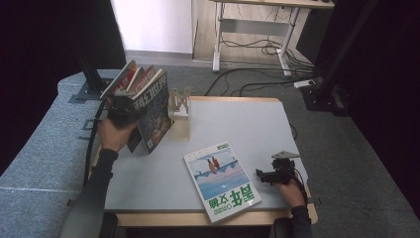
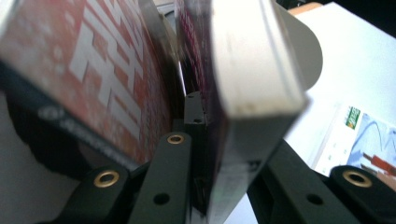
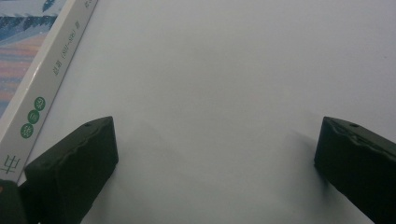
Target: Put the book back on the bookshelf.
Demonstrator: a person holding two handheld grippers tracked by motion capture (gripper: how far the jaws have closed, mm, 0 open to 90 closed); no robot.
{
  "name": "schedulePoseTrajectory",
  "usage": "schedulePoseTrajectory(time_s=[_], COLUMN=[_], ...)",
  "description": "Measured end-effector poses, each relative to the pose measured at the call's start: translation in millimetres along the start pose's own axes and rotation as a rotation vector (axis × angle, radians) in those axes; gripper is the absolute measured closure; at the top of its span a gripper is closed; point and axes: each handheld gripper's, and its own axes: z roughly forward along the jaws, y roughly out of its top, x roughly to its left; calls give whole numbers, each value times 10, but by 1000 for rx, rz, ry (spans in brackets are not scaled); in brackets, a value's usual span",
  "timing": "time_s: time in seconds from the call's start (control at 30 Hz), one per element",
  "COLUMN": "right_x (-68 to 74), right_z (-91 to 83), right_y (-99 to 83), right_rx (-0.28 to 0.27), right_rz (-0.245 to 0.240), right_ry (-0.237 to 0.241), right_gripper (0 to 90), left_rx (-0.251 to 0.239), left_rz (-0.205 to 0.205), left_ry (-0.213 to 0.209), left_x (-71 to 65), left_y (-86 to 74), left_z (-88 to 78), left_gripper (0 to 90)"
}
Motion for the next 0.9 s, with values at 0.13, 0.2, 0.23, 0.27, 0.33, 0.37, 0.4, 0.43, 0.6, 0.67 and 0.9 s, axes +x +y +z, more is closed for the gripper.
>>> schedulePoseTrajectory(time_s=[0.13, 0.2, 0.23, 0.27, 0.33, 0.37, 0.4, 0.43, 0.6, 0.67, 0.9], right_x=[-1, -2, 0, -1, -1, -1, 0, -1, 0, 0, 0], right_z=[-1, -1, 0, 0, 0, 0, 0, 0, 1, 1, 1], right_y=[0, 0, -1, -1, -1, -1, -1, -1, -1, -1, -1], right_rx=[1, 1, -1, -1, -1, -1, -1, -1, -1, -1, -1], right_rz=[-1, -1, 0, 0, 0, 0, -1, -1, 0, -1, 0], right_ry=[1, 1, -1, -1, -1, -1, -1, -1, -1, -1, -1], right_gripper=[0, 0, 0, 0, 0, 0, 0, 0, 0, 0, 0], left_rx=[-23, -30, -32, -34, -41, -46, -47, -48, -15, -6, 5], left_rz=[-16, -19, -23, -22, -26, -27, -27, -26, -27, -32, -30], left_ry=[6, 6, 7, 9, 12, 16, 16, 15, -8, -10, 36], left_x=[17, 26, 32, 40, 52, 59, 65, 71, 85, 95, 82], left_y=[11, 13, 15, 16, 16, 16, 16, 15, 11, 17, 64], left_z=[25, 31, 34, 35, 41, 46, 47, 49, 38, 39, 58], left_gripper=[826, 826, 826, 825, 825, 826, 825, 825, 818, 811, 776])
